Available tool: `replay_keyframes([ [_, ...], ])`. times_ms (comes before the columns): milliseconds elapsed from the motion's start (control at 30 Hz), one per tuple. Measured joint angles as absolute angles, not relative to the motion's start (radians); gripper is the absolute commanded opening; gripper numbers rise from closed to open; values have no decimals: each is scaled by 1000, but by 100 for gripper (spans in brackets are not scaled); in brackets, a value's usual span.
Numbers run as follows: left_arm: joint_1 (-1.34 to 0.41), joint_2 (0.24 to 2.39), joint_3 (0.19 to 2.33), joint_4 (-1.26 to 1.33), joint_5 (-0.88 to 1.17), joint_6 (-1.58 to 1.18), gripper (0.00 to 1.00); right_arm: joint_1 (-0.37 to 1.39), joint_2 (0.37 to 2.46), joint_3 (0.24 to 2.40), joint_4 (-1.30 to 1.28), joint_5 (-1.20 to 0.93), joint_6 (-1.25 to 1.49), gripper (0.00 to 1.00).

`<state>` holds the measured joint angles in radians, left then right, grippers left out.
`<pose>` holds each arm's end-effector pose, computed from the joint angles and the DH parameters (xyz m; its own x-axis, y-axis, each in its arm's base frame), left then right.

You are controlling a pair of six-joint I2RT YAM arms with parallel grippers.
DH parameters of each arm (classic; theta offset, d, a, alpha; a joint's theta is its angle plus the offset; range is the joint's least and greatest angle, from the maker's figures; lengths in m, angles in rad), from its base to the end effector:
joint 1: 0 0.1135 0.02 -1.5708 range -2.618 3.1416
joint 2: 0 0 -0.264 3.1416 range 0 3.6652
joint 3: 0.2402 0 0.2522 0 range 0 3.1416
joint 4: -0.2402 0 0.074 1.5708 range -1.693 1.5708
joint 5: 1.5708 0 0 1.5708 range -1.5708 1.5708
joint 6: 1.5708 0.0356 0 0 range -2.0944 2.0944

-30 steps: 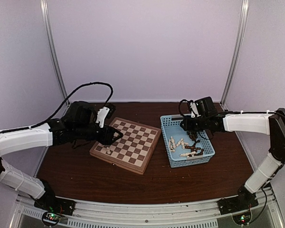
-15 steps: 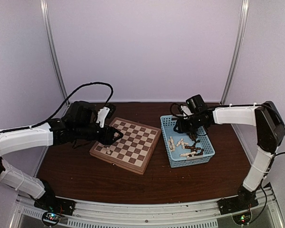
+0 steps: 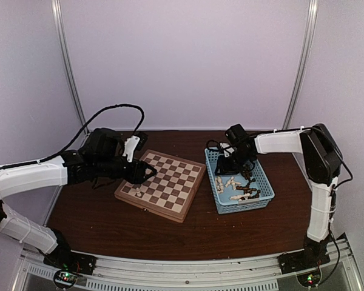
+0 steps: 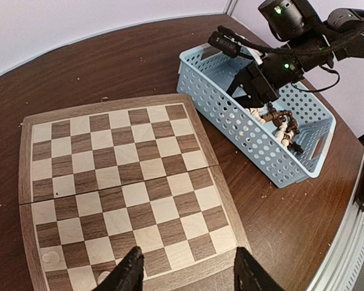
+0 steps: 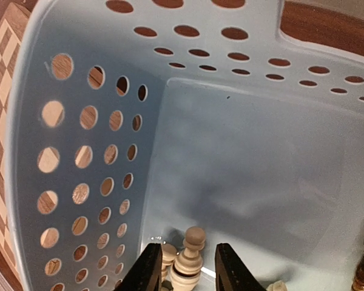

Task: Set up the chess pieces on the board
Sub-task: Pick up the chess piece from the storage box.

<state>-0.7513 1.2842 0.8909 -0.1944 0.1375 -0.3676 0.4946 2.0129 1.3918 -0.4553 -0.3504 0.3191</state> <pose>0.2053 -0.1985 0.2677 -0.6511 0.1210 -0.7493 0.5632 0.7389 -0.3700 0.3622 0.2092 0.1638 -0.9205 -0.1617 -0.3558 -0.3164 0.8426 0.4358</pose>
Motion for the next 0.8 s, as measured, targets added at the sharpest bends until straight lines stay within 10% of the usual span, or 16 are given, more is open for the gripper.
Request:
replay_keyframes([
  [800,-751,1275,898,-203,134,-353,51,565,1888,1300,-452,-117,262,11],
])
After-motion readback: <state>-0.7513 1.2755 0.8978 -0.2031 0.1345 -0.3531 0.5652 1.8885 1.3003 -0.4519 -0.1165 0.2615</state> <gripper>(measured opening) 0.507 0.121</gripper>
